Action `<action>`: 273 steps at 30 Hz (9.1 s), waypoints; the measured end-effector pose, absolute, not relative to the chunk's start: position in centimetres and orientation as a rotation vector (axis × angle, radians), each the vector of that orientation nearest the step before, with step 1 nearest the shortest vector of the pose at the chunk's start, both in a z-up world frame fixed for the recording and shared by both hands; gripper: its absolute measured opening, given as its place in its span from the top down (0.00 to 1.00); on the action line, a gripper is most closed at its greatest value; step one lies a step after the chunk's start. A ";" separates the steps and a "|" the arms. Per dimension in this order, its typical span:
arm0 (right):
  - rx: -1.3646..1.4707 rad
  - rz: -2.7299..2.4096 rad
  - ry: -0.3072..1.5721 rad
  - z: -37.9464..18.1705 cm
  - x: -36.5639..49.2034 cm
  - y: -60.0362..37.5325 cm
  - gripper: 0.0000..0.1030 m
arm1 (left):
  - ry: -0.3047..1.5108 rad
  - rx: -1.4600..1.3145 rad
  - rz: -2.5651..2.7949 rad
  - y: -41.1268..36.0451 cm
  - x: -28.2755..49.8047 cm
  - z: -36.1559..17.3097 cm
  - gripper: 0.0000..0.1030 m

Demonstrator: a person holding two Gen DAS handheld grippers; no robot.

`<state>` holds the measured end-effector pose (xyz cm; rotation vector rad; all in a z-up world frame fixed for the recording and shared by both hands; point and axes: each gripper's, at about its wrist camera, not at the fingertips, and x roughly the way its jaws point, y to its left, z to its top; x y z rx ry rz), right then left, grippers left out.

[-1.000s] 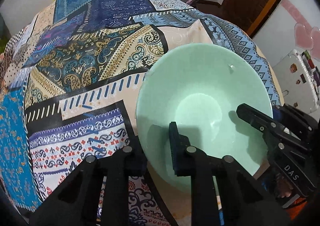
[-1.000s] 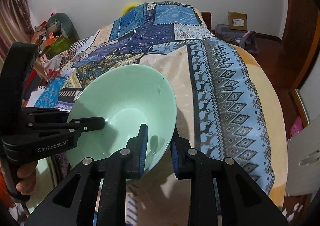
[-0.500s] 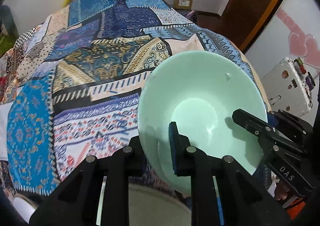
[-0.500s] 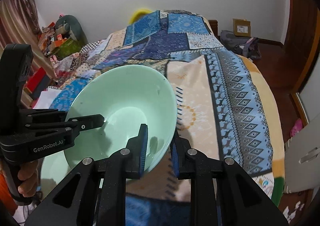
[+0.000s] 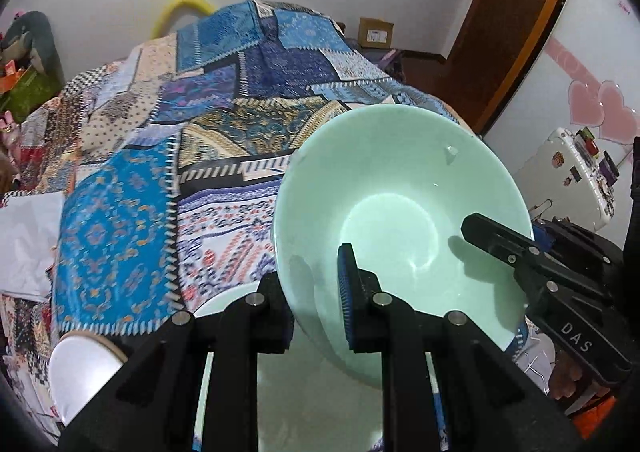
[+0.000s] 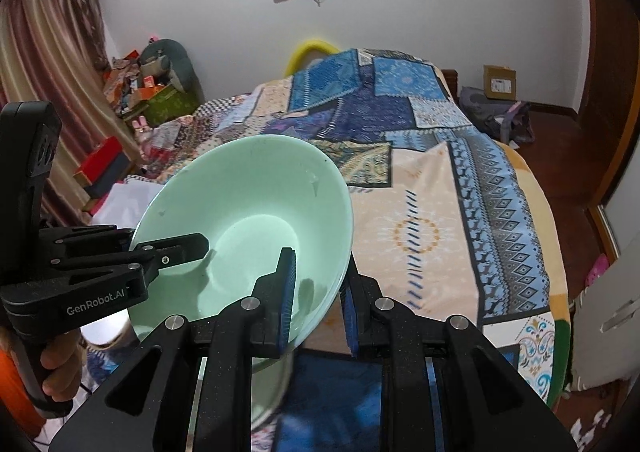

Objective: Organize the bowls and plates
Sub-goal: 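Carry the mint green bowl over the stacked bowls, then lower the mint green bowl into the white spotted bowl on the stack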

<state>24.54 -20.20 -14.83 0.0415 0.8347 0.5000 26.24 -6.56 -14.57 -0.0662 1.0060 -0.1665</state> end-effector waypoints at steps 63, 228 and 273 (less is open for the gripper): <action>-0.057 0.846 1.018 -21.4 16.6 1.6 0.81 | 1.058 -0.293 0.168 17.7 9.9 -19.2 0.82; 0.047 0.656 0.884 -16.0 17.1 -9.6 0.66 | 0.976 -0.187 0.040 7.6 12.4 -14.1 0.65; 0.097 0.554 1.040 -22.1 18.8 -14.8 0.66 | 1.169 -0.131 -0.059 1.0 17.6 -21.4 0.66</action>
